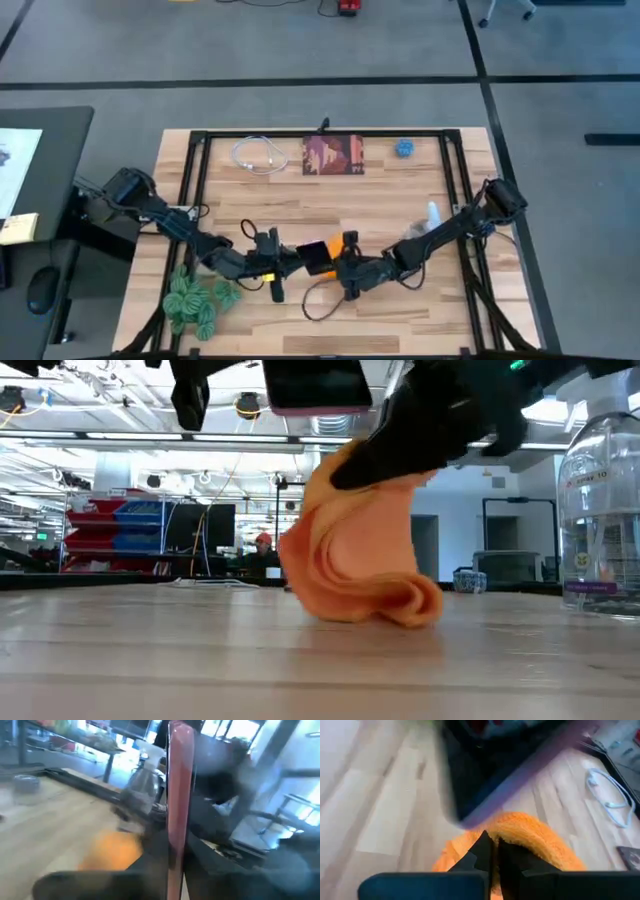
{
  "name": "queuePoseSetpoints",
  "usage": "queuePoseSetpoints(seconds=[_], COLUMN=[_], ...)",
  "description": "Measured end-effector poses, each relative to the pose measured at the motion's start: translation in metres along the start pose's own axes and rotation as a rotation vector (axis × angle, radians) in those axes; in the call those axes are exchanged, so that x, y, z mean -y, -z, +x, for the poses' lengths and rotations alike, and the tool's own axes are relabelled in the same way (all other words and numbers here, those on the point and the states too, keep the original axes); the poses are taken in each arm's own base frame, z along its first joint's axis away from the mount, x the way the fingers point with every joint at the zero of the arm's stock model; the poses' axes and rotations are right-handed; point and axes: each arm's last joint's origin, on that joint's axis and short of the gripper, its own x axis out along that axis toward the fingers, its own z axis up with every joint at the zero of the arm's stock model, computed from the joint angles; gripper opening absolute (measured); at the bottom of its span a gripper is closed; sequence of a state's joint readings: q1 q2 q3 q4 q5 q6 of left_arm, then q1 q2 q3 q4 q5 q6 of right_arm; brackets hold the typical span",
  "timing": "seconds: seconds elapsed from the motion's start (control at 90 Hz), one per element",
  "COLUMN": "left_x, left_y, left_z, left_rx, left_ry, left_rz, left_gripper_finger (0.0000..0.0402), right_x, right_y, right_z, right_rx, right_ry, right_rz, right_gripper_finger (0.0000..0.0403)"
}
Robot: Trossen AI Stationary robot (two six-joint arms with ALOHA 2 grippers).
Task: Apply microfiber cloth
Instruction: Wipe the front of the pink cellphone using microfiber cloth
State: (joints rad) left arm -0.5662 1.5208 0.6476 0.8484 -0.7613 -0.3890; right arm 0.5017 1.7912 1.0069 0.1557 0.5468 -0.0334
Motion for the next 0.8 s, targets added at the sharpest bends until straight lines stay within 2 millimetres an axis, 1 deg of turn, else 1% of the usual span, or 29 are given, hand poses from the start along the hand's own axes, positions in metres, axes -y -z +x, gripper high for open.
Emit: queuePoseSetpoints(seconds=[0.1, 0.156, 0.222, 0.3, 0.378, 0.456, 0.567, 0.633, 0.689, 0.8], left_x=[-0.002, -0.003, -0.003, -0.004, -0.004, -0.004, -0.003, -0.004, -0.004, -0.004], left_y=[0.002, 0.003, 0.003, 0.003, 0.003, 0.003, 0.003, 0.004, 0.004, 0.006], left_z=[0.000, 0.000, 0.000, 0.000, 0.000, 0.000, -0.001, -0.001, -0.001, -0.001], left_rx=[-0.001, -0.007, -0.007, -0.006, -0.004, -0.004, -0.004, 0.001, 0.001, -0.009], left_ry=[-0.047, -0.060, -0.064, -0.069, -0.072, -0.071, -0.070, -0.089, -0.089, -0.089], left_rz=[0.018, 0.029, 0.026, 0.026, 0.018, 0.016, 0.016, 0.020, 0.021, 0.031], left_gripper_finger=[0.0007, 0.0007, 0.0007, 0.0007, 0.0007, 0.0007, 0.0007, 0.0007, 0.0007, 0.0007], right_x=[-0.013, -0.016, -0.018, -0.016, -0.008, 0.008, 0.033, 0.044, 0.049, 0.052], right_y=[-0.005, -0.010, -0.016, -0.025, -0.033, -0.041, -0.041, -0.040, -0.039, -0.035], right_z=[-0.007, -0.009, -0.011, -0.011, -0.009, -0.003, 0.009, 0.014, 0.016, 0.019], right_rx=[0.039, 0.056, 0.094, 0.174, 0.258, 0.321, 0.316, 0.311, 0.305, 0.264], right_ry=[-0.103, -0.149, -0.165, -0.151, -0.114, -0.063, 0.007, 0.041, 0.053, 0.050], right_rz=[-0.030, -0.044, -0.048, -0.048, -0.048, -0.010, 0.028, 0.046, 0.060, 0.076], right_gripper_finger=[0.0000, 0.0000, 0.0000, 0.0000, 0.0000, 0.0000, 0.0000, 0.0000, 0.0000, 0.0000])
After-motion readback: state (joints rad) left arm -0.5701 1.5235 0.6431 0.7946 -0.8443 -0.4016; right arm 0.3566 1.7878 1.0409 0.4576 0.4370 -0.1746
